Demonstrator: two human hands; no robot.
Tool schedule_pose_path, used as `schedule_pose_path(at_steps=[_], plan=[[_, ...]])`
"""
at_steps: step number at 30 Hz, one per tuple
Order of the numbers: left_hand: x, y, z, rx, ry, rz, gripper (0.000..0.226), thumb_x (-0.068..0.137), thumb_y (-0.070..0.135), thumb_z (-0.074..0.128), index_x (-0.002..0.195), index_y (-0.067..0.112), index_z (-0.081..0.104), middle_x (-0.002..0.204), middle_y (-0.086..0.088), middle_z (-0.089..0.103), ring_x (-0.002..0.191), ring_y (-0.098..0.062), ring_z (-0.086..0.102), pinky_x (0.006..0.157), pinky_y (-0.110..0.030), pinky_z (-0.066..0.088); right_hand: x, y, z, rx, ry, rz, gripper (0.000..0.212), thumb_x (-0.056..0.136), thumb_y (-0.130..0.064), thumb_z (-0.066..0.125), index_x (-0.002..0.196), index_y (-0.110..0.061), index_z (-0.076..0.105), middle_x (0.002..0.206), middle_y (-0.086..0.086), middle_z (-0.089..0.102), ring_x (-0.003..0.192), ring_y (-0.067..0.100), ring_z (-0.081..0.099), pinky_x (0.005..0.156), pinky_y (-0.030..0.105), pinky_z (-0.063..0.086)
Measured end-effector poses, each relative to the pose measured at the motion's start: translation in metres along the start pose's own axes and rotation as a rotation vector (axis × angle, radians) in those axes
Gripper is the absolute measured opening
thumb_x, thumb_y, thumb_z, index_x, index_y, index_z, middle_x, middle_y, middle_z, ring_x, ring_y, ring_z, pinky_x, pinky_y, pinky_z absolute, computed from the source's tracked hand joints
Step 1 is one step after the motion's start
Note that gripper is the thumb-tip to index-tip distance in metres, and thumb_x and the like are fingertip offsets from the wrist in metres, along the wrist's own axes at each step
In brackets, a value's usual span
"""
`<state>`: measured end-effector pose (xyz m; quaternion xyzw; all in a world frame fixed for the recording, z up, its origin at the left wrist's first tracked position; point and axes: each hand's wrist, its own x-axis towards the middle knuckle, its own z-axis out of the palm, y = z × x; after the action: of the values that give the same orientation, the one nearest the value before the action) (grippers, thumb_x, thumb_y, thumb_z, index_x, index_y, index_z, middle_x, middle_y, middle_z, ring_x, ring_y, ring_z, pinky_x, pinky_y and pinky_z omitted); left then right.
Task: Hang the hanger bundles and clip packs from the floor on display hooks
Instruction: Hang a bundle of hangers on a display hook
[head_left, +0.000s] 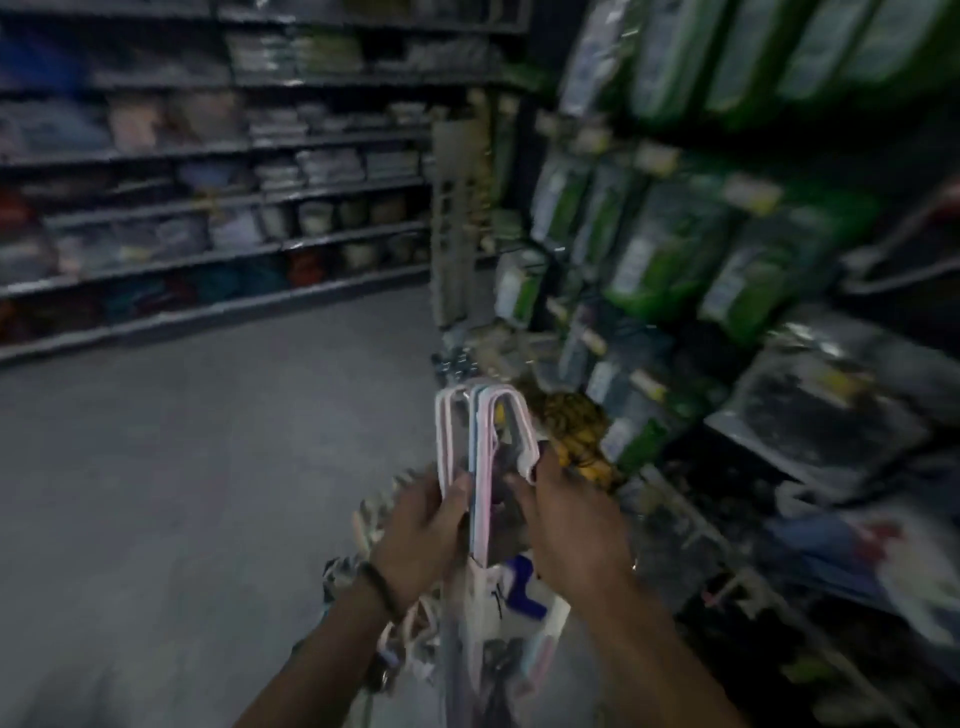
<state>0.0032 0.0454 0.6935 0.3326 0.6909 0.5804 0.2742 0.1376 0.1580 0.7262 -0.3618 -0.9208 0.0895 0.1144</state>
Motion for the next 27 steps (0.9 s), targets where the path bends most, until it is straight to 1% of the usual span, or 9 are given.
schedule_pose_path(at_steps=[4, 7, 9, 12, 16, 19, 20, 23, 27], plan=[[0.008, 0.065, 0.056, 0.153, -0.285, 0.21, 0.049, 0.105, 0.057, 0.041, 0.105, 0.022, 0.075, 0.095, 0.006, 0.079, 0.09, -0.007, 0.075, 0.079, -0.026, 0.057, -0.057, 0.04, -0.064, 0.042, 0.153, 0.268, 0.055, 0.106, -0.059, 0.021, 0.142, -0.021, 0.036, 0.087, 0.001, 0.069, 0.07, 0.024, 0.064, 0.058, 0.037, 0.049], [-0.013, 0.12, 0.119, 0.138, -0.424, 0.338, 0.041, 0.109, 0.047, 0.043, 0.089, 0.024, 0.07, 0.07, 0.016, 0.072, 0.068, 0.003, 0.068, 0.063, -0.014, 0.048, -0.107, 0.074, -0.119, 0.096, 0.32, 0.389, 0.066, 0.092, -0.071, 0.003, 0.121, -0.027, 0.042, 0.08, -0.007, 0.059, 0.067, 0.02, 0.059, 0.059, 0.041, 0.052], [-0.032, 0.15, 0.157, 0.124, -0.486, 0.41, 0.028, 0.109, 0.037, 0.048, 0.084, 0.029, 0.059, 0.063, 0.017, 0.068, 0.059, 0.007, 0.063, 0.056, -0.009, 0.041, -0.139, 0.097, -0.15, 0.068, 0.441, 0.45, 0.059, 0.097, -0.069, 0.008, 0.111, -0.027, 0.047, 0.081, -0.009, 0.057, 0.067, 0.018, 0.059, 0.058, 0.041, 0.051], [-0.058, 0.186, 0.209, 0.109, -0.549, 0.508, 0.015, 0.107, 0.041, 0.052, 0.107, 0.027, 0.057, 0.077, 0.01, 0.067, 0.068, 0.008, 0.064, 0.057, -0.009, 0.045, -0.198, 0.135, -0.191, 0.044, 0.552, 0.561, 0.042, 0.106, -0.061, 0.025, 0.111, -0.028, 0.05, 0.084, -0.008, 0.061, 0.069, 0.018, 0.061, 0.055, 0.04, 0.047], [-0.113, 0.229, 0.287, 0.091, -0.673, 0.616, 0.018, 0.111, 0.035, 0.044, 0.125, 0.031, 0.055, 0.084, -0.007, 0.07, 0.07, -0.017, 0.068, 0.058, -0.03, 0.057, -0.297, 0.18, -0.242, -0.038, 0.669, 0.684, 0.032, 0.107, -0.056, 0.032, 0.103, -0.028, 0.048, 0.078, -0.007, 0.06, 0.062, 0.014, 0.057, 0.054, 0.041, 0.051], [-0.157, 0.253, 0.346, 0.14, -0.723, 0.75, 0.03, 0.112, 0.039, 0.037, 0.134, 0.032, 0.056, 0.1, 0.001, 0.074, 0.087, -0.012, 0.072, 0.078, -0.037, 0.062, -0.369, 0.207, -0.271, -0.079, 0.762, 0.725, 0.033, 0.106, -0.056, 0.033, 0.097, -0.027, 0.047, 0.076, -0.01, 0.053, 0.059, 0.007, 0.049, 0.049, 0.032, 0.036], [-0.171, 0.261, 0.367, 0.166, -0.727, 0.814, 0.033, 0.112, 0.039, 0.035, 0.136, 0.03, 0.056, 0.099, 0.003, 0.072, 0.09, -0.009, 0.07, 0.082, -0.033, 0.059, -0.393, 0.216, -0.279, -0.091, 0.786, 0.731, 0.033, 0.105, -0.057, 0.032, 0.094, -0.029, 0.044, 0.075, -0.011, 0.051, 0.059, 0.007, 0.048, 0.049, 0.031, 0.031], [-0.207, 0.288, 0.42, 0.189, -0.716, 0.96, 0.036, 0.11, 0.038, 0.037, 0.131, 0.023, 0.062, 0.08, 0.012, 0.063, 0.072, -0.003, 0.063, 0.06, -0.012, 0.04, -0.457, 0.244, -0.307, -0.108, 0.83, 0.782, 0.032, 0.103, -0.059, 0.031, 0.084, -0.034, 0.036, 0.072, -0.009, 0.05, 0.057, 0.009, 0.047, 0.049, 0.031, 0.029], [-0.242, 0.328, 0.476, 0.247, -0.759, 1.098, 0.023, 0.109, 0.034, 0.05, 0.126, 0.028, 0.064, 0.09, 0.012, 0.069, 0.075, -0.006, 0.064, 0.063, -0.008, 0.044, -0.519, 0.293, -0.352, -0.118, 0.801, 0.907, 0.034, 0.107, -0.054, 0.04, 0.083, -0.029, 0.04, 0.072, -0.007, 0.055, 0.059, 0.013, 0.051, 0.054, 0.04, 0.042]])
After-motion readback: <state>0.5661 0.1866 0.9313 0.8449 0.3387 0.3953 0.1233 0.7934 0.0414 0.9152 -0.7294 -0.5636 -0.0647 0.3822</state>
